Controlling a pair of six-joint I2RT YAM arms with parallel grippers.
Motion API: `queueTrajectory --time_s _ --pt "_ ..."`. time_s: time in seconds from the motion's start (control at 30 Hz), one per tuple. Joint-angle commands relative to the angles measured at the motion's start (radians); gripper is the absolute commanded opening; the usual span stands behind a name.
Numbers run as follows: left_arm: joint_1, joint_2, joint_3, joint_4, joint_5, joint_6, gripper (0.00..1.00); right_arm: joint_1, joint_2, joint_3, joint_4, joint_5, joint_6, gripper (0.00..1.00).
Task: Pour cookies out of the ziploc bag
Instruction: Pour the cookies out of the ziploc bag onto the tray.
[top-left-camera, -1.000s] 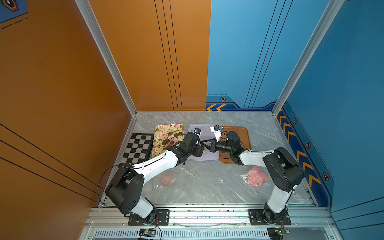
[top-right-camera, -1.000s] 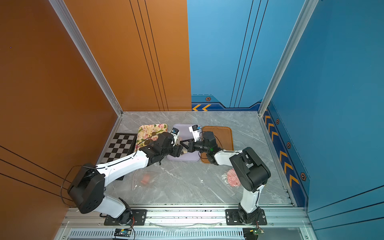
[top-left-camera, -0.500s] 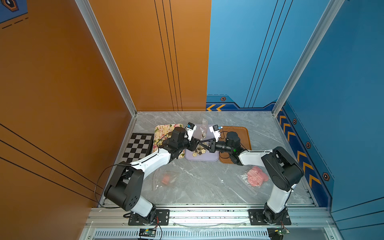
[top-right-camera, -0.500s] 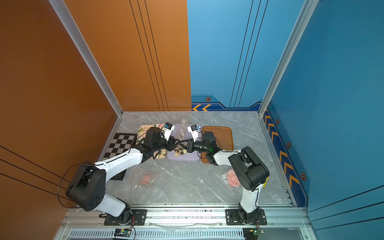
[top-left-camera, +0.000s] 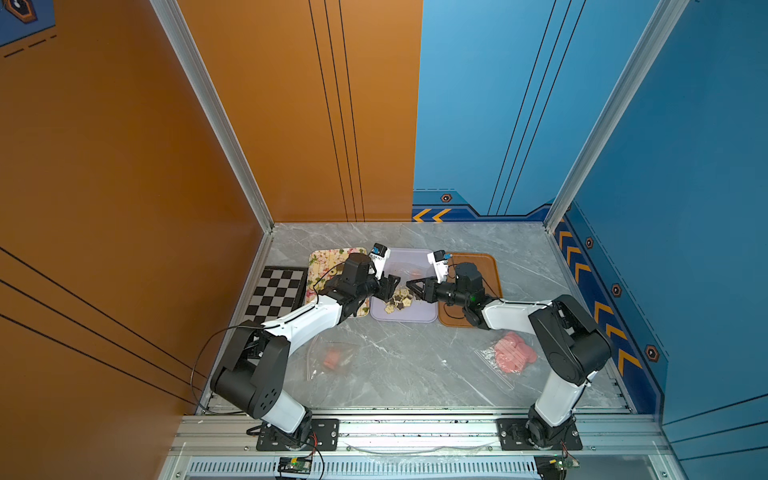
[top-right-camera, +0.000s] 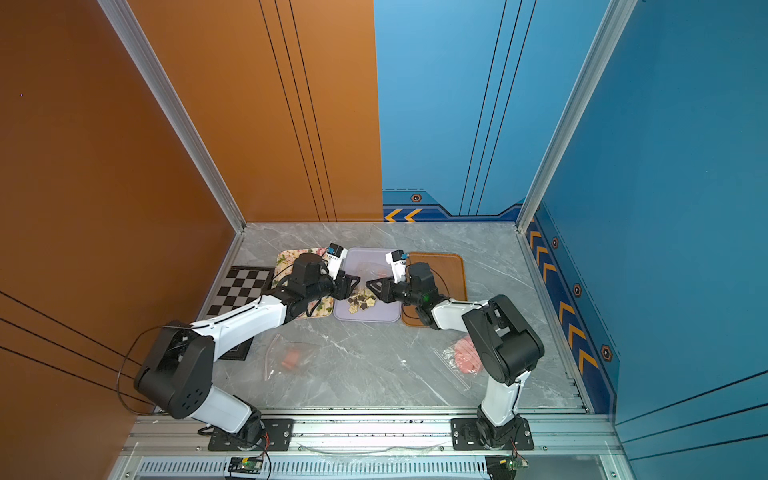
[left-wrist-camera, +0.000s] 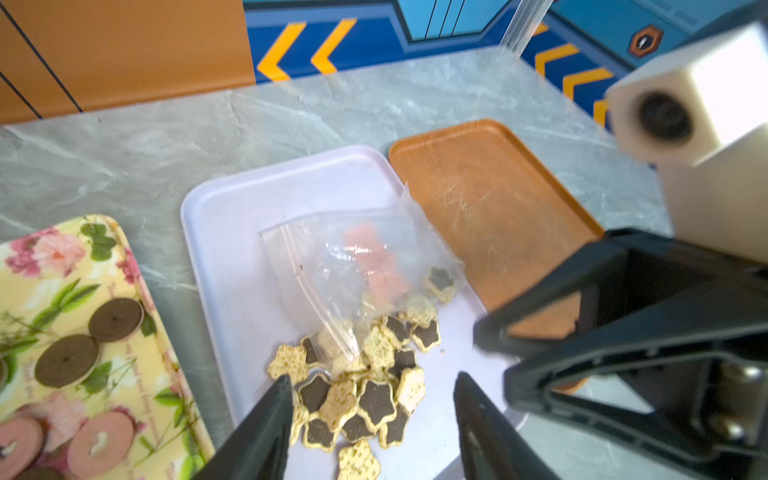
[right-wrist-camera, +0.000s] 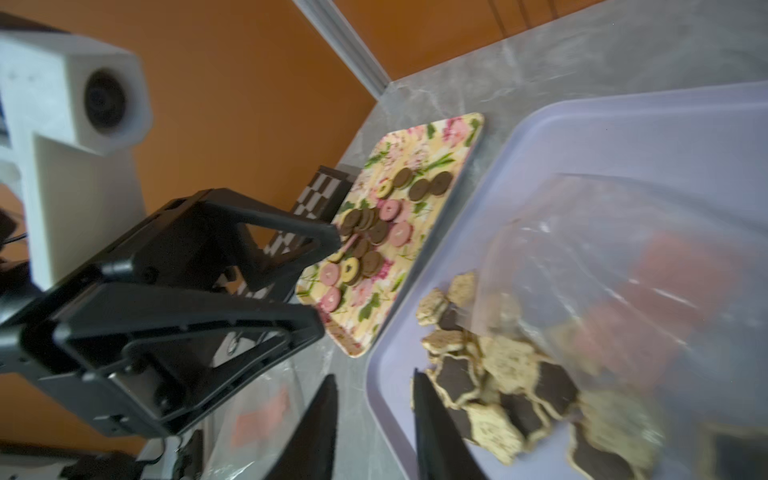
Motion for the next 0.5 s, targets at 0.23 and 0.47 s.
queueTrajectory --time_s 0.23,0.47 --pt "0.061 0.315 0.269 -0.114 0.148 -0.308 0.63 0.009 -0.039 0.031 -0.283 0.327 -0.142 0.63" --pt "0.077 0.418 0.291 -0.030 0.195 -0.427 0.66 -0.001 -0.020 0.036 -0.271 0.290 -0.128 0.63"
